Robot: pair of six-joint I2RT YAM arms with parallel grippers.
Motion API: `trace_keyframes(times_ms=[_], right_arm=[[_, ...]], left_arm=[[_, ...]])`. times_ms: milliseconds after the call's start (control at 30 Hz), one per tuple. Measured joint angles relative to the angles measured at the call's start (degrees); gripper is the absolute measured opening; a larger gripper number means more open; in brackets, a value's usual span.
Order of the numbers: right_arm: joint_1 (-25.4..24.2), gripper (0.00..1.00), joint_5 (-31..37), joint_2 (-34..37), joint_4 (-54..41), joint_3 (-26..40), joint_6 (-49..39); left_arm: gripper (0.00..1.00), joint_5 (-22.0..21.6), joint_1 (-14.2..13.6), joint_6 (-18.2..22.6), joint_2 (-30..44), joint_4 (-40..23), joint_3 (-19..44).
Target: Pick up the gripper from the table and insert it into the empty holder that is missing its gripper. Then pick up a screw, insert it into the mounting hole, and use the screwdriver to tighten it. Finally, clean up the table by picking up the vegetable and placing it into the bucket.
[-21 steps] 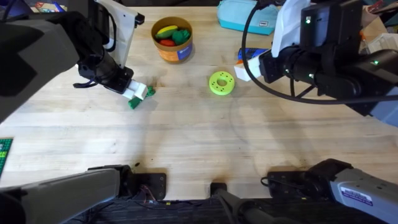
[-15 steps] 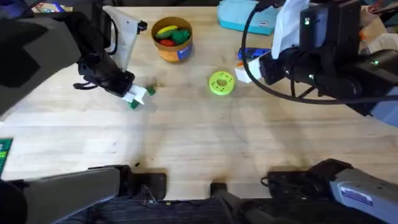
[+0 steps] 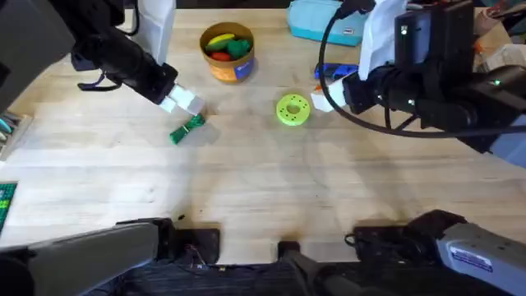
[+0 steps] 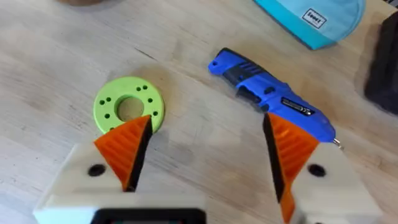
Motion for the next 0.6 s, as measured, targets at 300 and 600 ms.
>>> trace_keyframes(times_ms=[300,600], right_arm=[[0.00,0.992,0.00,0.00,0.00,0.00,0.00],[0.00,0.992,0.00,0.00,-0.01,0.00,0.00]], left_arm=[[0.986,1.33,0.00,8.40,7.61,1.31,-8.10],[0.986,1.41,0.00,10.46,9.75,7.41,-11.17]])
